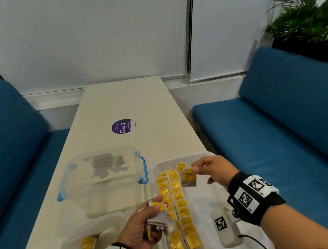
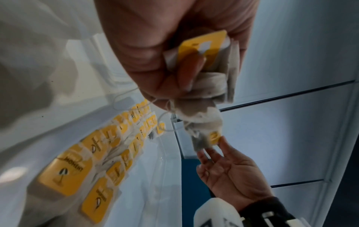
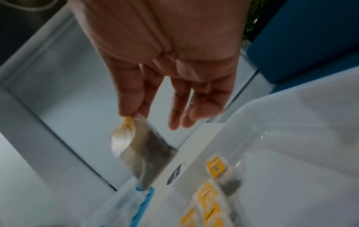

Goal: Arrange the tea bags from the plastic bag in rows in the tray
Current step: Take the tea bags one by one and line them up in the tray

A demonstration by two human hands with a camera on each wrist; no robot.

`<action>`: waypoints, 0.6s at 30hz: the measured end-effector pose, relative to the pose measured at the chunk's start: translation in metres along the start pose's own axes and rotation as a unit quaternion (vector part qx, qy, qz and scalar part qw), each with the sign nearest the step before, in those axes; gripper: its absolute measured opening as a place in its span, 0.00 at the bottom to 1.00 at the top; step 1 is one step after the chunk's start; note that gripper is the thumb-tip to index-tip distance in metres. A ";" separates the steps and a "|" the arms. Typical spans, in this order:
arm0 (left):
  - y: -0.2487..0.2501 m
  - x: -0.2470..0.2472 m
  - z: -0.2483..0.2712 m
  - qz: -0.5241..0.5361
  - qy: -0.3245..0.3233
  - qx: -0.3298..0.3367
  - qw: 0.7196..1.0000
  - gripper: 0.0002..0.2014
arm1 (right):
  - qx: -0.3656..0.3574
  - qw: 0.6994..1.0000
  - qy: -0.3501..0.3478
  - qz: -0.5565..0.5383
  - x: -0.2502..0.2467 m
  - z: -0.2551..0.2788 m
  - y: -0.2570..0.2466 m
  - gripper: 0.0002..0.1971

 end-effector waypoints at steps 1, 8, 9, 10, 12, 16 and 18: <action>0.001 -0.001 0.000 0.001 0.004 0.000 1.000 0.11 | 0.003 1.000 0.000 0.002 -0.001 -0.004 0.002 0.03; 0.004 -0.011 0.003 0.000 0.038 -0.004 0.999 0.12 | 0.062 0.980 0.091 0.166 -0.020 -0.040 0.014 0.07; 0.003 -0.012 0.003 0.000 0.041 -0.006 0.999 0.13 | 0.080 0.975 0.088 0.188 -0.021 -0.048 0.020 0.06; 0.003 -0.013 0.003 0.000 0.043 -0.007 0.999 0.14 | 0.099 0.969 0.078 0.211 -0.021 -0.055 0.026 0.04; 0.002 -0.013 0.003 0.003 0.043 -0.009 0.999 0.16 | 0.136 0.958 0.044 0.249 -0.017 -0.066 0.039 0.05; 0.001 -0.015 0.001 0.015 0.043 -0.006 0.999 0.18 | 0.182 0.940 0.009 0.288 -0.010 -0.085 0.060 0.15; 0.000 -0.017 0.000 0.020 0.041 -0.006 0.999 0.19 | 0.184 0.939 0.015 0.289 -0.008 -0.093 0.063 0.16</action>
Point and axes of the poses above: each hand's wrist, its own z-axis away from the middle knuckle, its own x-axis out of the palm, y = z × x, the point moved 9 cm from there along -z, towards the middle knuckle, and after that the axes turned 10 degrees about -y, right-handed, at the moved point
